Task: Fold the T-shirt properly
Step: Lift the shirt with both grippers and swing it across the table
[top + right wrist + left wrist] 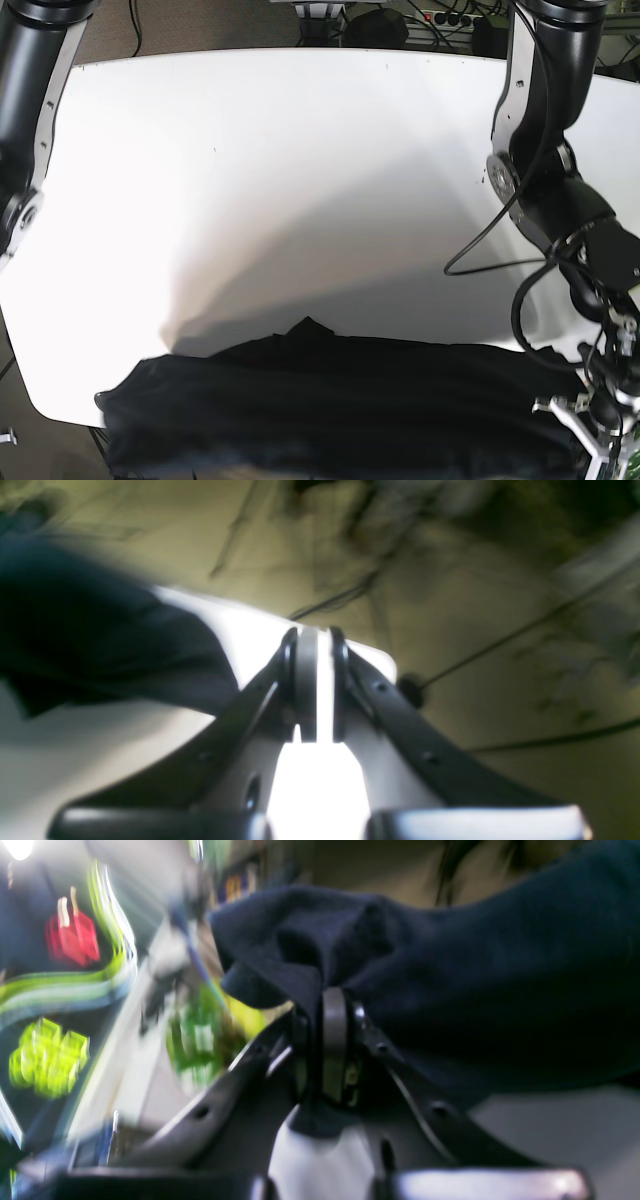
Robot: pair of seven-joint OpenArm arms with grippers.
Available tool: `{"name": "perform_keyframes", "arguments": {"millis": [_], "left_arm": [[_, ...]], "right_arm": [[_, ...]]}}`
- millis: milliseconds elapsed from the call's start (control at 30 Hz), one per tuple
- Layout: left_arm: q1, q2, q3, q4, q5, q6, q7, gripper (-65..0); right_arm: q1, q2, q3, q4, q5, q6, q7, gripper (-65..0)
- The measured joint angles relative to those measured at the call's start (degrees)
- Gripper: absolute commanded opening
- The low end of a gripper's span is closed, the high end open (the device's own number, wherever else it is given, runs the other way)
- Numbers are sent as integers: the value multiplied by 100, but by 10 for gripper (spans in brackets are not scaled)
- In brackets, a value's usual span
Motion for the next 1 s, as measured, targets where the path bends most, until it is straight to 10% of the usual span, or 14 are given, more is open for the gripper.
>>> {"name": "perform_keyframes", "arguments": {"millis": [333, 633, 1000], "left_arm": [[1497, 24, -111, 885, -162, -11, -205, -650], [3049, 2, -210, 1453, -79, -2, -186, -650], [4096, -15, -1204, 1510, -61, -238, -199, -650]], "right_arm": [[-2697, -90, 1386, 1217, -127, 48, -254, -626], [-4365, -1263, 2282, 1805, -111, 46, -238, -614], [-4802, -1967, 1622, 1768, -210, -39, 562, -119]]}}
